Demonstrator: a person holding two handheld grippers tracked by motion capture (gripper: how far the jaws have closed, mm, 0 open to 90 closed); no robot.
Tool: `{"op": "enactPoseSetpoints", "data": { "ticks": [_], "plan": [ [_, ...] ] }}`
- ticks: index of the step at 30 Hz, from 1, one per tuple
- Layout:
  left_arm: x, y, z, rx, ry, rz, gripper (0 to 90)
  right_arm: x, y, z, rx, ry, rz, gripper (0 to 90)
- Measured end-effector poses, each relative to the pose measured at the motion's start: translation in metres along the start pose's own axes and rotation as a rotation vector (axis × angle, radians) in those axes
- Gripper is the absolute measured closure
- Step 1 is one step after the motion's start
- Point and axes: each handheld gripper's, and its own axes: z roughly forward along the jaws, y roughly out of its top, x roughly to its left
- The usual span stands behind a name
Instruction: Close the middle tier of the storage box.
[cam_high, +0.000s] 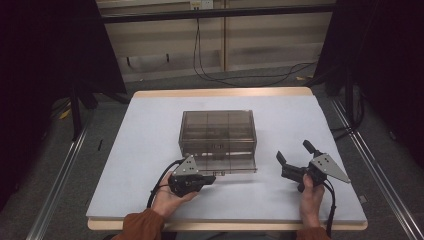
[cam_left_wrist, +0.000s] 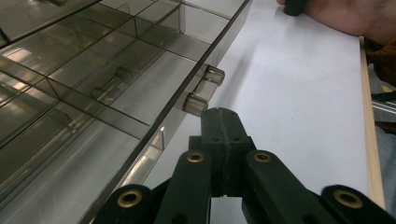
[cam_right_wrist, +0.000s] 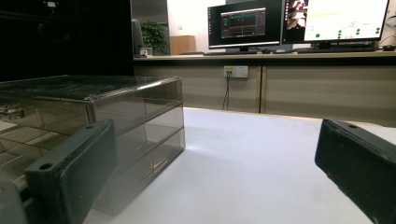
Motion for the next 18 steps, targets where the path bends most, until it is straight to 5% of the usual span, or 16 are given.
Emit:
{"op": "enactPoseSetpoints", "data": {
  "ticks": [18],
  "plan": [
    [0.0053,-0.0004,-0.0015,-0.008,0.018,-0.011,90.0,0.0000,0.0000,-0.0001,0.001,-0.004,0.003,0.0]
  ]
}}
